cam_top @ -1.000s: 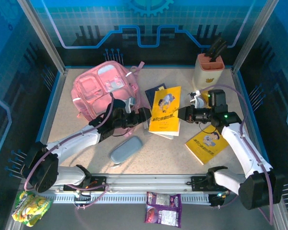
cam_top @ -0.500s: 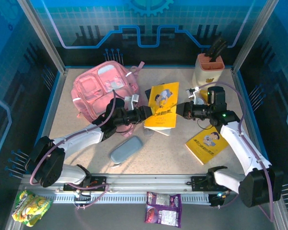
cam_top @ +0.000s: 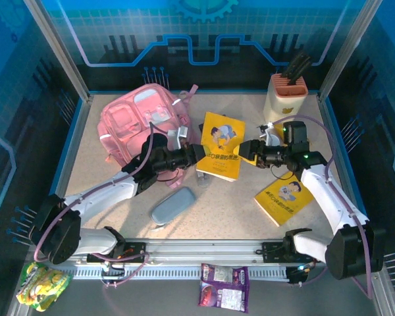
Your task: Pack the student bag
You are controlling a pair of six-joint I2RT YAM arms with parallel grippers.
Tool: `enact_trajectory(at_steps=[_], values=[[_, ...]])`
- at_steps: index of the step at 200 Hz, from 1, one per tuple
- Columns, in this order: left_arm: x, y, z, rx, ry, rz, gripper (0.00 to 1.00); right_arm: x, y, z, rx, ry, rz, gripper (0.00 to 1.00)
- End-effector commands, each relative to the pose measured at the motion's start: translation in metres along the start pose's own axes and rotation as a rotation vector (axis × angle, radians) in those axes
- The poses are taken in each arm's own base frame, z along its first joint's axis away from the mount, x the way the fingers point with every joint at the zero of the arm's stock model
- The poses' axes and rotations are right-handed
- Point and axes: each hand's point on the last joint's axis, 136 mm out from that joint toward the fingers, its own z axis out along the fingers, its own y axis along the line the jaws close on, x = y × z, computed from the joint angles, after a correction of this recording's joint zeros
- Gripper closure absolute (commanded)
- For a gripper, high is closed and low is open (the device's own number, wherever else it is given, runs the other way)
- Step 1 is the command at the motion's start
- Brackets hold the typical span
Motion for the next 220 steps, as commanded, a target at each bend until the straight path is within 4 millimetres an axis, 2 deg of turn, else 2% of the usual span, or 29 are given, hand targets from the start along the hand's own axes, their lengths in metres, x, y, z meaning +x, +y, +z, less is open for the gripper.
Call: enact_trajectory(at_steps=[1,8,11,20,43,71,91,108,139,174,184,204,220], values=[[-0.023,-0.070,-0.013,0.176,-0.080,0.067,1.00,0.006,-0.014,0.000,0.038,0.019,0.054,0.21],[-0.024,-0.075,-0.013,0.193,-0.084,0.065,1.00,0.006,-0.014,0.001,0.031,0.027,0.068,0.18],[-0.024,-0.077,-0.012,0.199,-0.085,0.063,1.00,0.012,-0.020,0.004,0.030,0.041,0.089,0.17],[-0.026,-0.083,-0.011,0.214,-0.087,0.057,1.00,0.012,-0.015,0.008,-0.011,0.046,0.095,0.15],[-0.027,-0.096,-0.004,0.241,-0.092,0.056,1.00,0.012,0.013,0.014,-0.150,0.054,0.055,0.11],[-0.035,-0.103,-0.005,0.254,-0.139,0.055,1.00,0.006,0.038,0.009,-0.265,0.029,0.030,0.10],[-0.036,-0.097,-0.004,0.214,-0.149,0.055,1.00,0.002,0.053,0.003,-0.349,0.011,0.020,0.10],[-0.036,-0.085,-0.005,0.168,-0.166,0.044,1.00,0.000,0.063,-0.002,-0.396,0.010,0.022,0.13],[-0.035,-0.064,-0.009,0.062,-0.179,0.057,1.00,0.000,0.070,-0.011,-0.391,-0.010,-0.002,0.25],[-0.032,-0.044,-0.013,-0.011,-0.193,0.058,1.00,0.000,0.067,-0.012,-0.356,-0.022,-0.012,0.46],[-0.032,-0.042,-0.013,-0.014,-0.194,0.059,1.00,0.002,0.059,-0.009,-0.324,-0.017,0.006,0.56],[-0.030,-0.043,-0.011,-0.006,-0.180,0.062,1.00,0.003,0.045,-0.004,-0.277,-0.008,0.017,0.66],[-0.027,-0.040,-0.011,-0.012,-0.171,0.062,1.00,0.002,0.041,-0.002,-0.264,-0.008,0.018,0.79]])
